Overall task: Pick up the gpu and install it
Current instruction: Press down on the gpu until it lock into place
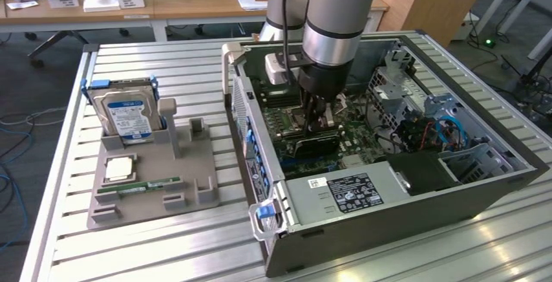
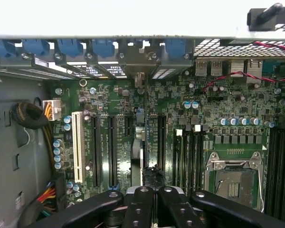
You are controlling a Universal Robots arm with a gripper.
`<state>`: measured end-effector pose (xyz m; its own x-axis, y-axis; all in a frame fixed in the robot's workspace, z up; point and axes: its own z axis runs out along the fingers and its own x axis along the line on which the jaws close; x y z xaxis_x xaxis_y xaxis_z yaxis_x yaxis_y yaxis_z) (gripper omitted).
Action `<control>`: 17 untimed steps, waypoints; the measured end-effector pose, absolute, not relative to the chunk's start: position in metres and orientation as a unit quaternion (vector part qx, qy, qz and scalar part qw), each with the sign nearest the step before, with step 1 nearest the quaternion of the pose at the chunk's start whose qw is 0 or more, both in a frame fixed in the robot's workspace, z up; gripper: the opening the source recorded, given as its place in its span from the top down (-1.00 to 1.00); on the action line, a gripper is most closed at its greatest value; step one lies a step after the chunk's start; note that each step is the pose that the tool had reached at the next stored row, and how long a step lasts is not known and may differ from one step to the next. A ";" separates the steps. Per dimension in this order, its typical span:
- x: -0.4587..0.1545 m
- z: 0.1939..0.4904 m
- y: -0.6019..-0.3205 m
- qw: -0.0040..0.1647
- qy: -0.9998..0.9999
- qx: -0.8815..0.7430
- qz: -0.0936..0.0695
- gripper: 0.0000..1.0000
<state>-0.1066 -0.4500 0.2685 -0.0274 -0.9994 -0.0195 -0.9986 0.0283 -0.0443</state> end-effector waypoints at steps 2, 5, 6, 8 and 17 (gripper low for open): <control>-0.107 0.267 -0.450 0.022 0.717 -0.697 -0.009 0.79; -0.107 0.267 -0.450 0.022 0.717 -0.697 -0.009 0.79; -0.107 0.267 -0.450 0.022 0.717 -0.697 -0.009 0.79; -0.107 0.267 -0.450 0.022 0.717 -0.697 -0.009 0.79; -0.107 0.265 -0.450 0.022 0.717 -0.697 -0.009 0.79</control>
<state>-0.1068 -0.4504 0.2647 -0.0274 -0.9994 -0.0196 -0.9986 0.0282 -0.0440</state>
